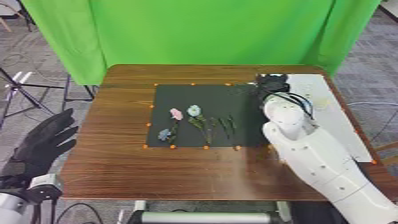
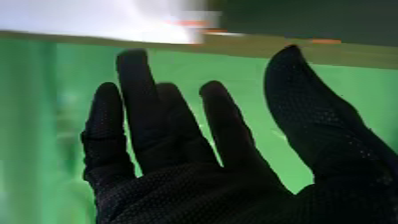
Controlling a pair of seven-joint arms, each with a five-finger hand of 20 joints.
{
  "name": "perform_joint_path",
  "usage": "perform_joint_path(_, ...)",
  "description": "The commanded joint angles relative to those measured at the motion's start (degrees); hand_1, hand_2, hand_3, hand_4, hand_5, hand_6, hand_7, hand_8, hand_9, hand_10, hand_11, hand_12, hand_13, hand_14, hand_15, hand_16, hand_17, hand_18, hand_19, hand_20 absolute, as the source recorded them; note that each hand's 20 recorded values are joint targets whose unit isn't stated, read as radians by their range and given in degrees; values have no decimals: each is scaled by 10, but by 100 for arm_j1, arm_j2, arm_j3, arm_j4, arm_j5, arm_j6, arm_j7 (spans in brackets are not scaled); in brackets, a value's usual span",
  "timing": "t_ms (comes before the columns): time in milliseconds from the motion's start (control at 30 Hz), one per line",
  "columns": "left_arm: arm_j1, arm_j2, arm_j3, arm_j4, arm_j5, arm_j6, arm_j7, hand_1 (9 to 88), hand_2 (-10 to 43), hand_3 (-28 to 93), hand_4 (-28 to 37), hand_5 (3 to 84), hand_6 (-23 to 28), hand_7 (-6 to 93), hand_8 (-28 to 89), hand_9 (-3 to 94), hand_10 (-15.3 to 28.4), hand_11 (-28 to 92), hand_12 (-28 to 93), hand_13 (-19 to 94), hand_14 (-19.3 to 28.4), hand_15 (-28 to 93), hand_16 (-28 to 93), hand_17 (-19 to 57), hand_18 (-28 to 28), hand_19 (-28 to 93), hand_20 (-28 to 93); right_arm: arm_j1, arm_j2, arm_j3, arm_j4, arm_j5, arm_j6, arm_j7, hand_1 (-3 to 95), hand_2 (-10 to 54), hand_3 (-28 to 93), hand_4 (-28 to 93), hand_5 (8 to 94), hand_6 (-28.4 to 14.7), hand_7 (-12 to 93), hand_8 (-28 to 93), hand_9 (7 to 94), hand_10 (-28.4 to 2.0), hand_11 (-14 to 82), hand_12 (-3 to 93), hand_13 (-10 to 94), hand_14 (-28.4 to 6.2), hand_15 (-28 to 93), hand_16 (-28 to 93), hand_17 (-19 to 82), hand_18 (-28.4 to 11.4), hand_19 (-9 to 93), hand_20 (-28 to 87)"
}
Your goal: Arrange flowers
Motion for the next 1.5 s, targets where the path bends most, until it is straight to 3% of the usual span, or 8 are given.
perform_joint_path(33,106,-88,-38,-65,16,36,-8,244,-14,702,-272,201,8,211,-111,183,89,86,201,122,121,163,64,-132,182,342,87,-766,739,481,-87,-232,937,766,195,17,840,-245,307,-65,218,-103,377,-169,144,210,410,-130,479,187,128,-210,712,503)
perform_joint_path(300,116,-122,-38,-75,20,47,17,244,-14,703,-272,201,8,213,-112,183,89,86,201,122,120,163,64,-131,181,341,86,-1204,810,883,-308,-160,1010,580,219,-38,844,-266,398,-63,284,-121,460,-156,253,219,468,-114,541,176,153,-210,745,509)
perform_joint_path(600,69,-129,-2,-60,20,55,-3,244,-14,702,-273,201,8,213,-112,183,89,86,201,122,120,164,64,-132,182,342,88,-1180,791,838,-151,-255,1015,404,242,-78,858,-279,430,-51,303,-138,504,-132,272,212,508,-97,543,180,160,-206,749,516)
perform_joint_path(767,82,-124,-13,-69,19,77,-17,244,-13,702,-272,201,8,211,-111,182,89,87,202,122,120,164,64,-132,182,341,87,-1061,790,671,151,-299,1429,451,339,-79,866,-279,513,-3,357,-172,625,-94,308,215,632,-54,518,208,219,-199,773,517)
perform_joint_path(867,81,-130,-18,-70,21,74,-20,244,-13,702,-273,201,8,211,-111,183,89,86,201,122,121,165,65,-132,181,342,88,-1120,802,722,233,-297,1826,205,439,-94,796,-282,577,7,435,-40,736,-73,197,334,709,-19,448,341,269,-191,792,516)
perform_joint_path(1000,117,-143,-40,-86,21,90,-12,244,-13,702,-272,201,8,211,-111,183,89,87,202,123,120,165,63,-132,182,343,88,-1235,820,804,-63,-218,2004,-7,529,-95,781,-282,720,13,456,1,884,-51,130,434,829,6,420,411,353,-192,822,538)
perform_joint_path(1333,29,-76,25,-44,7,30,-83,246,-13,701,-273,202,8,213,-112,183,89,88,201,122,120,165,63,-133,182,344,87,-1010,251,324,-1446,136,2145,-1022,523,-95,819,-283,750,5,450,-12,905,-57,123,452,845,3,431,422,368,-199,830,548)
perform_joint_path(1500,-8,-32,50,-28,12,17,-97,245,-12,701,-273,201,8,212,-112,182,89,88,201,122,120,164,63,-132,181,343,87,-846,-196,-45,-1644,255,1869,-1315,516,-95,826,-282,751,7,455,-11,907,-56,125,457,841,-6,442,427,360,-201,832,553)
